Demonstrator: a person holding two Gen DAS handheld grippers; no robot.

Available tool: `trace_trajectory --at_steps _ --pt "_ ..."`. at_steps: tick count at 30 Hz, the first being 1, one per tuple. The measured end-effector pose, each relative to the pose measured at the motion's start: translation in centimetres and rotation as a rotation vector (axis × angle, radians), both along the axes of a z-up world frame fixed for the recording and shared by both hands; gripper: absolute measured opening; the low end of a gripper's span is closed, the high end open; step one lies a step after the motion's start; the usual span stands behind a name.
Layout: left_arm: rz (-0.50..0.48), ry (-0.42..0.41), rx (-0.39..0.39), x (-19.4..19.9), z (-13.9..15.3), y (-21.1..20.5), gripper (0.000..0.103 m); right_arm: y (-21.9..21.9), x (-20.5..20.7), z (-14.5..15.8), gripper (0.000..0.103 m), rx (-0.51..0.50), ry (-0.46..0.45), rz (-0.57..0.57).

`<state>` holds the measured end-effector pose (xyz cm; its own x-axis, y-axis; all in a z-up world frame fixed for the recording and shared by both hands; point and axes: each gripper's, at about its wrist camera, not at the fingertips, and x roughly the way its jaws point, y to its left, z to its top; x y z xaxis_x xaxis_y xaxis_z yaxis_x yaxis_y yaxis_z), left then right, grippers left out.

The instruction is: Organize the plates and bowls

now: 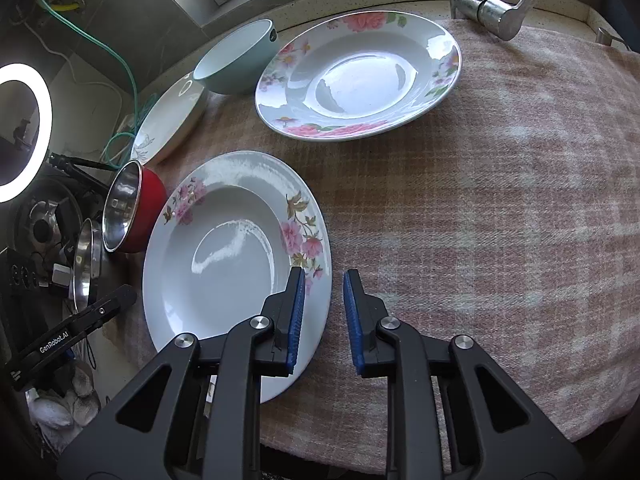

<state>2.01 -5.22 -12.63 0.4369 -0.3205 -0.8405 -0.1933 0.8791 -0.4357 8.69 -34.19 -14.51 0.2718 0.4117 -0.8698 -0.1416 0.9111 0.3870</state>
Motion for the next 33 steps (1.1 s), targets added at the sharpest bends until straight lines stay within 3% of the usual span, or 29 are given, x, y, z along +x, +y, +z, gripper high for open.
trace_trajectory --at_steps 10,33 --pt "-0.005 0.022 0.013 0.8 -1.0 -0.2 0.027 -0.1 0.5 -1.1 0.02 0.047 0.052 0.013" --pt "-0.089 0.028 0.064 0.5 -1.3 -2.3 0.027 -0.7 0.0 -1.0 0.017 0.017 0.057 0.053"
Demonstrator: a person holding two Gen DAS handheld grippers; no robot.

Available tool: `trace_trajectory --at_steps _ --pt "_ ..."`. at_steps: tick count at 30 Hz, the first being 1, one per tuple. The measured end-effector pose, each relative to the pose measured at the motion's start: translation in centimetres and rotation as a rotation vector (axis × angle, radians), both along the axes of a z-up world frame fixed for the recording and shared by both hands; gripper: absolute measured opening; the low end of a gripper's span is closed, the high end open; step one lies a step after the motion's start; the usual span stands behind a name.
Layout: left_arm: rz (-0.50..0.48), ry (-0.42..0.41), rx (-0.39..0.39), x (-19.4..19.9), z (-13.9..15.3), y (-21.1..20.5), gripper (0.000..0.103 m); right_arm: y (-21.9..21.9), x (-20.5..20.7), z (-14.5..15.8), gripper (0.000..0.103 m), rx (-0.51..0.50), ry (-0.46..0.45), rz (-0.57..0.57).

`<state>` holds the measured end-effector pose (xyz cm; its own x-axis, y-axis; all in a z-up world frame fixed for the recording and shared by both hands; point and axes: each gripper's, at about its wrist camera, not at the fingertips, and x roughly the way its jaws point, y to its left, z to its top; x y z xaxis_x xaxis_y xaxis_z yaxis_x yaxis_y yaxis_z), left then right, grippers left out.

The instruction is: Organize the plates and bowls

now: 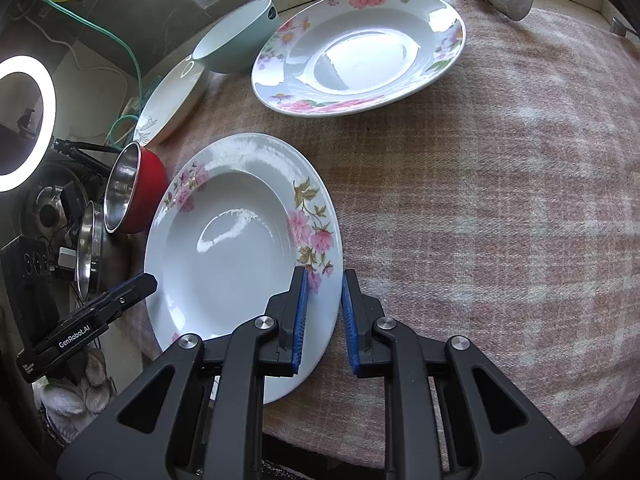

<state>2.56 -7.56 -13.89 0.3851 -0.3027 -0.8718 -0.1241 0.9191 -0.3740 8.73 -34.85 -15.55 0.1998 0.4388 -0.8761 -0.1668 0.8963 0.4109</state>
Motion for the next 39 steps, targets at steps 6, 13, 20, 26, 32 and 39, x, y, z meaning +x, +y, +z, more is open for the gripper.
trace_trajectory --at_steps 6,13,20,26,32,39 --pt "-0.035 0.004 -0.007 -0.1 0.1 -1.4 0.027 -1.6 -0.7 -0.1 0.017 -0.003 0.012 -0.029" --pt "-0.063 0.008 0.002 0.3 0.0 -2.2 0.027 -2.5 -1.7 0.0 0.017 -0.006 0.014 -0.047" --pt "-0.081 0.007 0.007 0.6 0.0 -2.8 0.027 -3.3 -2.4 0.0 0.017 -0.005 0.022 -0.059" --pt "-0.091 0.01 0.009 0.7 0.0 -2.9 0.027 -3.3 -2.3 0.0 0.017 -0.009 0.022 -0.052" --pt "-0.094 0.018 0.011 0.9 0.0 -2.9 0.027 -3.4 -2.3 0.0 0.017 -0.013 0.016 -0.044" --pt "-0.072 -0.004 0.03 1.2 0.8 -2.4 0.027 -4.2 -1.9 0.9 0.017 -0.042 -0.026 -0.065"
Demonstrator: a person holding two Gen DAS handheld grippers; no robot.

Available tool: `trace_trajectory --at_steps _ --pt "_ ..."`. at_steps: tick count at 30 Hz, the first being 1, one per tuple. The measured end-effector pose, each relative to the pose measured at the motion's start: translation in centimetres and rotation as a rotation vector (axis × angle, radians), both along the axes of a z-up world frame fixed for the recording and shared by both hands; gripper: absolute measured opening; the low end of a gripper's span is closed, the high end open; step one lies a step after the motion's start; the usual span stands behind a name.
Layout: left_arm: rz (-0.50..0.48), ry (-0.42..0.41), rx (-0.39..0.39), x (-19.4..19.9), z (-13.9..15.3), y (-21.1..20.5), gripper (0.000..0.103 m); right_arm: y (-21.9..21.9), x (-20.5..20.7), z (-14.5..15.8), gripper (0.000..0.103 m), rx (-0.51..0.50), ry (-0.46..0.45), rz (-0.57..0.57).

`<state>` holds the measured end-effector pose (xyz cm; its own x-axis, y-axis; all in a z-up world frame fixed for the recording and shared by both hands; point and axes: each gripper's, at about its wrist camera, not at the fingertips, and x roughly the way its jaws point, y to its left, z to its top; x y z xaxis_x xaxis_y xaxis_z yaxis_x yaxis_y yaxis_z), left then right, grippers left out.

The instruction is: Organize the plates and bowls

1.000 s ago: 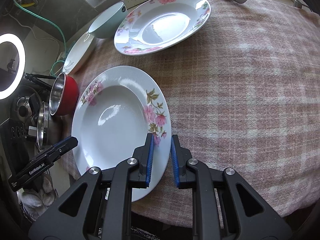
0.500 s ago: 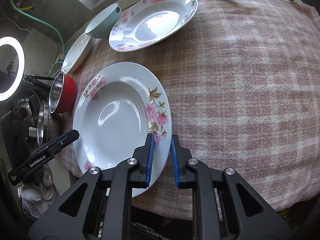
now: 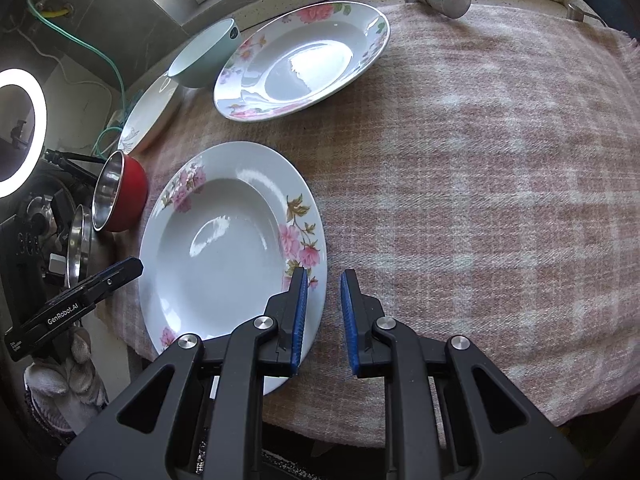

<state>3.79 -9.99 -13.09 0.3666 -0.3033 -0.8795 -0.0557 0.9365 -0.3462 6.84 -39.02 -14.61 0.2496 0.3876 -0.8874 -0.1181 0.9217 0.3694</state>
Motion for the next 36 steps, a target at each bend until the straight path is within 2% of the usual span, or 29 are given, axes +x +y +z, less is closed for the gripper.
trace_trajectory --at_steps 8,15,17,18,19,21,30,32,34,36 --pt "0.024 -0.04 -0.039 1.8 1.3 0.3 0.027 -2.1 2.9 1.6 0.017 0.02 -0.045 -0.051" --pt "0.041 -0.066 -0.08 5.0 1.8 -0.5 0.028 -4.4 7.0 2.7 0.018 0.022 -0.082 -0.081" --pt "0.045 -0.072 -0.093 6.0 1.9 -0.8 0.028 -4.9 8.2 2.8 0.031 0.017 -0.087 -0.089" --pt "0.046 -0.076 -0.097 6.5 2.1 -1.0 0.028 -5.3 8.7 2.9 0.047 0.014 -0.089 -0.098" --pt "0.045 -0.082 -0.1 7.0 2.1 -1.1 0.029 -5.6 9.2 2.9 0.053 0.016 -0.096 -0.111" --pt "0.045 -0.091 -0.098 7.9 2.3 -1.5 0.032 -6.1 10.3 2.8 0.053 0.025 -0.101 -0.121" --pt "0.045 -0.072 -0.11 12.8 1.5 -2.8 0.033 -5.8 15.2 2.1 0.053 0.035 -0.095 -0.079" --pt "0.048 -0.064 -0.11 13.6 1.1 -3.0 0.033 -5.6 16.0 1.8 0.051 0.034 -0.089 -0.068" --pt "0.05 -0.053 -0.109 14.4 0.8 -3.2 0.033 -5.3 16.9 1.4 0.042 0.037 -0.078 -0.055" --pt "0.05 -0.047 -0.107 15.0 0.5 -3.4 0.033 -5.1 17.6 1.0 0.04 0.038 -0.069 -0.044"
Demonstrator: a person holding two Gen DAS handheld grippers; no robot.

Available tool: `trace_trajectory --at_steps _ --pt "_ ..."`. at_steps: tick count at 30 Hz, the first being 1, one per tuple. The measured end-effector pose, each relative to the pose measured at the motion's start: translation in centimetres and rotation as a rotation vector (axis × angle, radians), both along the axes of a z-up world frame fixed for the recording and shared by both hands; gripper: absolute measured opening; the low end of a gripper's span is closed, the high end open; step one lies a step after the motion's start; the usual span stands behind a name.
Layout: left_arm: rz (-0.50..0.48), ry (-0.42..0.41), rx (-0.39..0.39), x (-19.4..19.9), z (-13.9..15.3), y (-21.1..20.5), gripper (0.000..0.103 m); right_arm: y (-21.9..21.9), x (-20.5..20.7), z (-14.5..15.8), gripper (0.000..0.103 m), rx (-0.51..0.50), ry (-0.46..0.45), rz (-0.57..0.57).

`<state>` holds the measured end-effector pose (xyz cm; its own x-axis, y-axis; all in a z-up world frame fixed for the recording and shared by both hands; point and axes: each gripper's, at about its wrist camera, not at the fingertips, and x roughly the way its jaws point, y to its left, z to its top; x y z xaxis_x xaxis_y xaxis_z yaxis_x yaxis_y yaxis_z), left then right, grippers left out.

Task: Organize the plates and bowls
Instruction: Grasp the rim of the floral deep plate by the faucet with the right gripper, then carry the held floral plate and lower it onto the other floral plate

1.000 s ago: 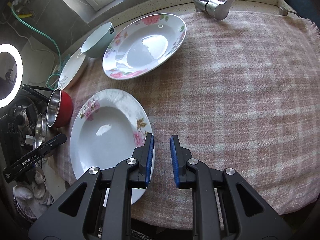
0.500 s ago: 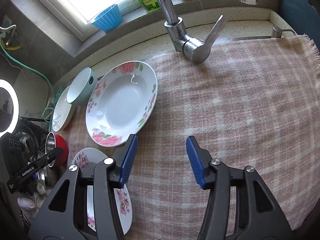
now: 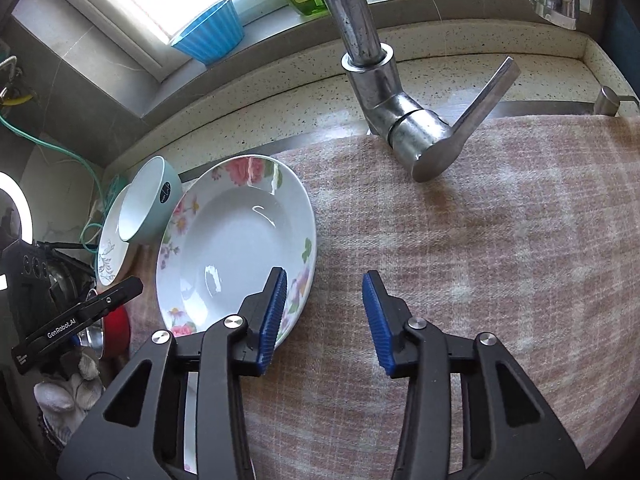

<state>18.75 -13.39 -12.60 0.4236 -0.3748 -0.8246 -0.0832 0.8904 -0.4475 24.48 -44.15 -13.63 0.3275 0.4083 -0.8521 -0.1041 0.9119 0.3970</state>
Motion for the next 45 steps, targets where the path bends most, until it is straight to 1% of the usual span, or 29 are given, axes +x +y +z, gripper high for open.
trace_trajectory --at_steps 2,4,9,11,13,16,17,21,26,28,32,45 --pt "0.001 0.007 0.001 0.5 -0.3 -0.1 0.033 0.1 0.6 -0.4 0.039 -0.004 0.005 0.006" --pt "-0.002 0.016 -0.012 1.0 -0.6 -0.2 0.033 0.1 1.0 -0.7 0.034 0.002 0.013 0.01" --pt "-0.001 0.027 -0.012 1.9 -1.2 -0.3 0.032 0.3 1.9 -1.4 0.032 0.019 0.03 0.013" --pt "-0.01 0.029 -0.008 2.2 -1.3 -0.4 0.031 0.4 2.1 -1.5 0.029 0.018 0.033 0.019" --pt "-0.017 0.032 0.0 2.4 -1.4 -0.6 0.031 0.6 2.3 -1.7 0.022 0.021 0.039 0.026" --pt "-0.022 0.037 0.0 2.7 -1.6 -0.8 0.031 0.9 2.5 -1.9 0.019 0.017 0.042 0.036" --pt "-0.026 0.036 0.0 2.7 -1.6 -0.8 0.028 1.1 2.5 -1.9 0.018 0.013 0.04 0.041" --pt "-0.042 0.029 0.007 2.8 -1.6 -1.2 0.021 1.8 2.5 -1.8 0.012 -0.011 0.03 0.074" --pt "-0.061 0.024 0.013 2.8 -1.5 -1.7 0.017 2.4 2.4 -1.6 0.012 -0.047 0.015 0.093" --pt "-0.064 0.022 0.022 2.9 -1.5 -1.8 0.017 2.6 2.4 -1.5 0.012 -0.06 0.01 0.098" --pt "-0.057 0.024 0.015 2.9 -1.4 -1.7 0.017 2.7 2.2 -1.3 0.012 -0.082 0.005 0.096" --pt "-0.064 0.013 0.0 2.2 -0.6 -2.1 0.017 2.0 1.1 -0.2 0.012 -0.081 -0.006 0.078"
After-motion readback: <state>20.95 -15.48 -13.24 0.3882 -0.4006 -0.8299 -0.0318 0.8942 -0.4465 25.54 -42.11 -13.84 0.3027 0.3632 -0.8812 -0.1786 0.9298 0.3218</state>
